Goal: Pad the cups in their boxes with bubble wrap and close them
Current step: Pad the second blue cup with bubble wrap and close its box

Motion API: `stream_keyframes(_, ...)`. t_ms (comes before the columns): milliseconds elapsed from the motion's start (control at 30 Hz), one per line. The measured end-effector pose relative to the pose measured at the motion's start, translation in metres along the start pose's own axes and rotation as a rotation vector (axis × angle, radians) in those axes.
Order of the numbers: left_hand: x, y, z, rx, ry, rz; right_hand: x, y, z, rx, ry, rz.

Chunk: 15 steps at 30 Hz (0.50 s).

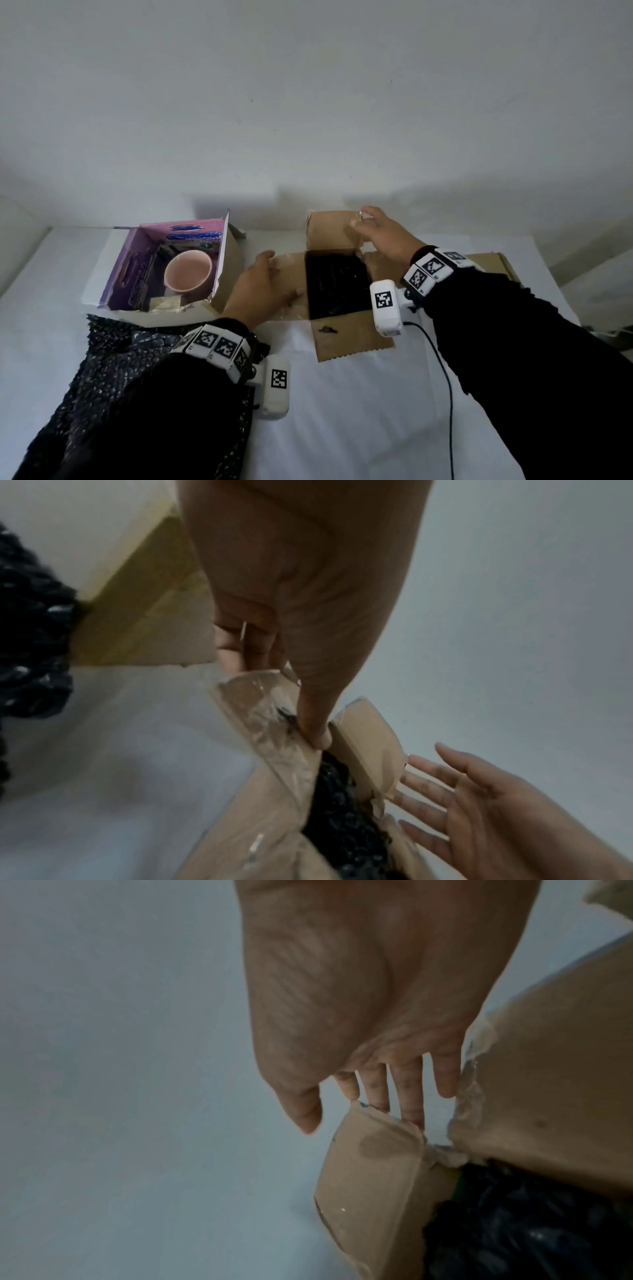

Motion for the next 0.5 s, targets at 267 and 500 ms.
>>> stream_keyframes(267,0.025,0.034,0.008,-0.154,0.235,0.093,-0.011,0.005,-0.035,0.278,-0.004,-0.453)
stream_keyframes(500,-0.035,0.089,-0.003,-0.534,-0.169,0.717,-0.024,0.008,-0.054,0.387,0.068,-0.714)
Point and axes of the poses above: each hand's wrist, its own z-axis towards the middle knuckle, its own x-axis out of the back of the hand, y = z × x, the point moved 8 cm from there along z, towards the middle knuckle, and after that the axes turned 11 degrees about -x, right-handed, at the moved point
